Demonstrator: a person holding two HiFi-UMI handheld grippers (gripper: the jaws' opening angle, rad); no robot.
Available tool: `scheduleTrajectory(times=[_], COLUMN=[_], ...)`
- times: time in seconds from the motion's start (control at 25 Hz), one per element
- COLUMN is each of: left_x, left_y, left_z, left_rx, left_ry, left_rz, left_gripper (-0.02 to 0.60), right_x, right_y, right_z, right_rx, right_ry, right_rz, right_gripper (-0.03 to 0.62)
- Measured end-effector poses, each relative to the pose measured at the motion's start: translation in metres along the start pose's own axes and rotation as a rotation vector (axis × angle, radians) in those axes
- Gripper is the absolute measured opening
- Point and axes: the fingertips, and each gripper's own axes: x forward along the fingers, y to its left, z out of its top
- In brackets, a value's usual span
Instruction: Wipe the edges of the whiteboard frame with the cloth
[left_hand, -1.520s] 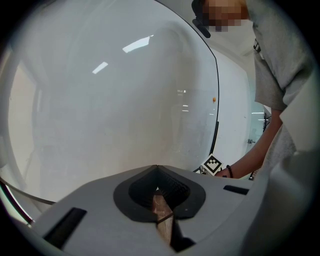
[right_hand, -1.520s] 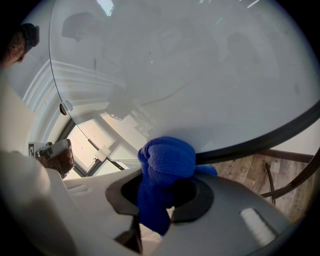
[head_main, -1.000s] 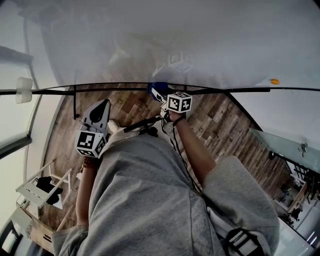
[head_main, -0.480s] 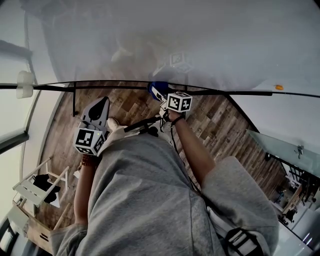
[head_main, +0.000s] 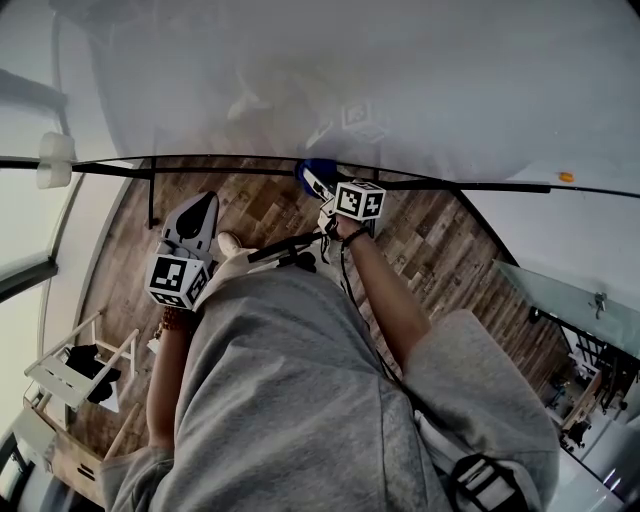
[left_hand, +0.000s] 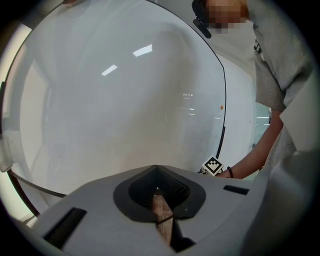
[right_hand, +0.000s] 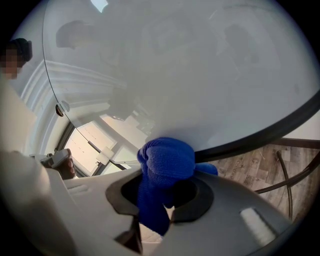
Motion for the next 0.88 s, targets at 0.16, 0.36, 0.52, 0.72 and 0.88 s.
scheduleTrajectory(times=[0.16, 0.36, 0.52, 0.72, 0.88], left_x=[-0.008, -0.016, -0.022, -0.031, -0.038], left_y=[0.013, 0.024, 0.034, 0.048, 0.066], left_z=[-0.003, -0.003, -0.002, -0.005, -0.003], left_rx=[-0.008, -0.013, -0.019, -0.023, -0.022], left_ry=[-0.008, -0.018, -0.024, -0.024, -0.031], left_rz=[0.012, 0.014, 0.016, 0.014, 0.018], left_gripper=[0.006, 0.006, 0.006, 0.006, 0.006], right_x=[0.008, 0.017, 0.023, 0.037, 0.048], right_y=[0.006, 0.014, 0.019, 0.030, 0.039], right_z=[-0.003, -0.006, -0.007, -0.012, -0.015], right_rx=[0.013, 0.020, 0.031, 0.019, 0.020], right_ry=[0.001, 0.002, 0.000, 0.010, 0.011], right_rz=[-0.001, -0.004, -0.009, -0.009, -0.014], right_gripper=[0.114, 0.114, 0.114, 0.114, 0.114])
